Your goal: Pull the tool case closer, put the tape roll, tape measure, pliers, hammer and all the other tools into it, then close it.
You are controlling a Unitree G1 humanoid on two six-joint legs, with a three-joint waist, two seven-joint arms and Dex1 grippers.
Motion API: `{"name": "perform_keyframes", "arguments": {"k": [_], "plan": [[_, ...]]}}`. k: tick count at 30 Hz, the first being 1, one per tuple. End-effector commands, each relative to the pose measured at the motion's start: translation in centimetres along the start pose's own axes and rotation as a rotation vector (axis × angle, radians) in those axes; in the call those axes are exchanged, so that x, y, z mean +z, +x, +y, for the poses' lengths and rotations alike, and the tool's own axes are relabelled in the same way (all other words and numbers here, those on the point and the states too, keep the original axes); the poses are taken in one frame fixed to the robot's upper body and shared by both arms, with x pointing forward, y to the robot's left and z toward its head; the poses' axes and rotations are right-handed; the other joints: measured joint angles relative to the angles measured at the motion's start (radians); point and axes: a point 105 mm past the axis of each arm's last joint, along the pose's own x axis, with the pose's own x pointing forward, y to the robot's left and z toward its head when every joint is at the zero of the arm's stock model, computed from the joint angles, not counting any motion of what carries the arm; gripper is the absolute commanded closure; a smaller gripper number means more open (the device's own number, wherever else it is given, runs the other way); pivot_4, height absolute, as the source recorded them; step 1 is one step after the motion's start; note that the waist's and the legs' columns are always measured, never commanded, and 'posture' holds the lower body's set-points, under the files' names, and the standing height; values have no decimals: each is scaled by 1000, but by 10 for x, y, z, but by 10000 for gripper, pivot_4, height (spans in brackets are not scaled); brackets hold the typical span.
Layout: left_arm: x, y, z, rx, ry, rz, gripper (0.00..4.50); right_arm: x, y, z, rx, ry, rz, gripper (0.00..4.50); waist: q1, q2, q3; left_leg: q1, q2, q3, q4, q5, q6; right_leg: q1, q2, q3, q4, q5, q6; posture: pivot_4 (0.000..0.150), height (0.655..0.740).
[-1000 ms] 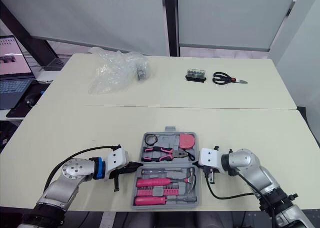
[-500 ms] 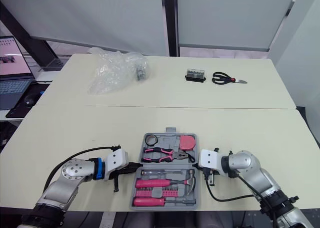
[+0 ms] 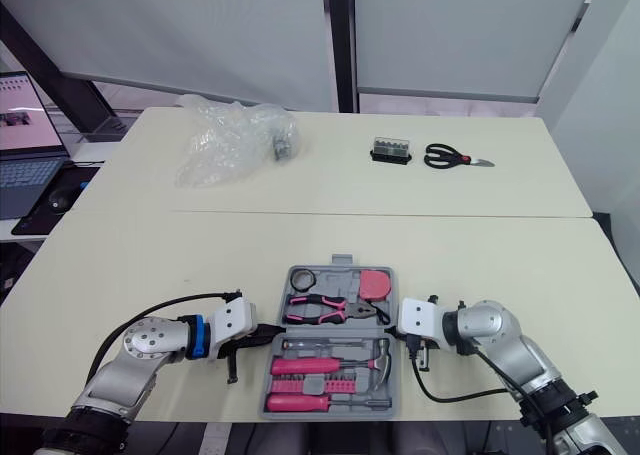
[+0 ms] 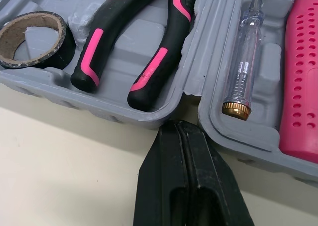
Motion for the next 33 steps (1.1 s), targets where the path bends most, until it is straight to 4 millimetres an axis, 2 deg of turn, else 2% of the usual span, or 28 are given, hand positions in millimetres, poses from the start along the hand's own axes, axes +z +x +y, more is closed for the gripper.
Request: {"name": "perform_keyframes", "arguments": {"k": [1,5,10,13,15,18,20,23,27,33], "plan": [[4,5,-6,-20,22,-22,45000,18,7,6,40,-41,-57,44698,0,0,0,0,0,0,0,0,0,0,0,0,0,0,0,1500,7400],[-3,-8,4,30,22,5,45000,10,-4,-3,-5,-14,-26,44698,0,0,0,0,0,0,0,0,0,0,0,0,0,0,0,1500,7400],[-1,-39,23,95,46,4,45000,-5,-29,-10,-71,30,26,44698,0,0,0,-1,0,0,0,0,0,-1,0,0,0,0,0,1500,7400],[18,-52,15,37,87,-42,45000,-6,-41,-8,-103,76,21,44698,0,0,0,-1,0,0,-1,0,0,-1,0,0,0,0,0,1500,7400],[37,-53,-5,-59,116,-79,45000,-4,-47,-3,-110,110,2,44698,0,0,0,-1,0,1,-1,0,0,-1,-1,0,-1,0,0,1500,7400],[54,-49,-35,-181,103,-108,45000,-2,-50,1,-121,150,-11,44698,0,0,0,-1,0,1,-1,0,0,0,-1,1,-1,0,0,1500,7400],[57,-40,-58,-272,118,-96,45000,-2,-50,5,-119,182,-12,44698,-1,0,0,0,1,1,-1,0,0,0,0,1,-1,0,0,1500,7400],[57,-21,-74,-307,118,-93,45000,0,-47,6,-124,203,-15,44698,0,0,0,0,0,1,-1,0,0,0,0,2,-1,0,0,1500,7400],[49,1,-80,-306,132,-61,45000,4,-46,7,-121,210,-23,44698,1,0,0,0,0,1,-1,0,0,0,0,2,-1,0,0,1500,7400],[37,21,-77,-289,133,-23,45000,6,-46,5,-121,206,-22,44698,1,0,0,0,0,1,-1,0,0,-1,0,2,-1,0,0,1500,7400]]}}
